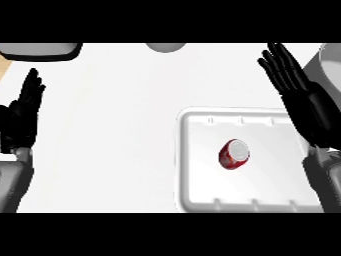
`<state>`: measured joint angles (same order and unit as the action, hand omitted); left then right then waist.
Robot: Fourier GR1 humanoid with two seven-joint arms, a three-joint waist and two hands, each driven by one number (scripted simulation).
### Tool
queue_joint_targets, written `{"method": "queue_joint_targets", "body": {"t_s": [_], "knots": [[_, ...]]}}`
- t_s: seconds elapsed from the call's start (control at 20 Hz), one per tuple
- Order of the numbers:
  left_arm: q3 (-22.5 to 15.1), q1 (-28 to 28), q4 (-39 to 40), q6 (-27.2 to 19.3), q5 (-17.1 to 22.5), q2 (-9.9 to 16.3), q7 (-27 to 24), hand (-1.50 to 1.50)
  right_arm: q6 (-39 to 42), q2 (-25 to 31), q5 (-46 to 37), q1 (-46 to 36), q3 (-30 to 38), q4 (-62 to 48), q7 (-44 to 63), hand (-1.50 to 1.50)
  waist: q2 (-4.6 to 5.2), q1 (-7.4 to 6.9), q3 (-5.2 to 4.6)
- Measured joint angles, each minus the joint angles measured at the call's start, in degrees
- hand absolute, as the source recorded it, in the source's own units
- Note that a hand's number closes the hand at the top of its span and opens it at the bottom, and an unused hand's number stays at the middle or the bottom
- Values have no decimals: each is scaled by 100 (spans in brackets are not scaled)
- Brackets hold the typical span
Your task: Pick the can from the tray and place it in the pot
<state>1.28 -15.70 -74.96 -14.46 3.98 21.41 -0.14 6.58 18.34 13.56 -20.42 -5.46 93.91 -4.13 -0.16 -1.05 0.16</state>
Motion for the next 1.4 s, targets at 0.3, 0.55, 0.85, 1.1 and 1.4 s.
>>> {"method": "queue_joint_targets", "body": {"t_s": [0.3, 0.55, 0.85, 1.1, 1.4], "knots": [[-548, 299, 54, 672, 174, -287, 281, 0, -1091, -322, -811, 635, -350, -196, 1022, 150, 14, 184, -31], [-864, 628, 171, 1040, 348, -521, 455, 0, -2657, -4, -2365, 934, -54, -182, 1060, -150, -51, 509, -73], [-1113, 877, 62, 1429, 485, -610, 545, 0, -4588, -964, -4008, 1533, -600, 762, 862, -150, -70, 367, -44], [-1223, 1070, -175, 1547, 511, -623, 640, 0, -4487, -1425, -5539, 2101, -1294, 1441, 2386, -150, -55, 263, -47], [-1292, 1073, -323, 1588, 483, -667, 750, 0, -3523, -1736, -6542, 1944, -1695, 2157, 4729, -150, -25, 173, -40]]}}
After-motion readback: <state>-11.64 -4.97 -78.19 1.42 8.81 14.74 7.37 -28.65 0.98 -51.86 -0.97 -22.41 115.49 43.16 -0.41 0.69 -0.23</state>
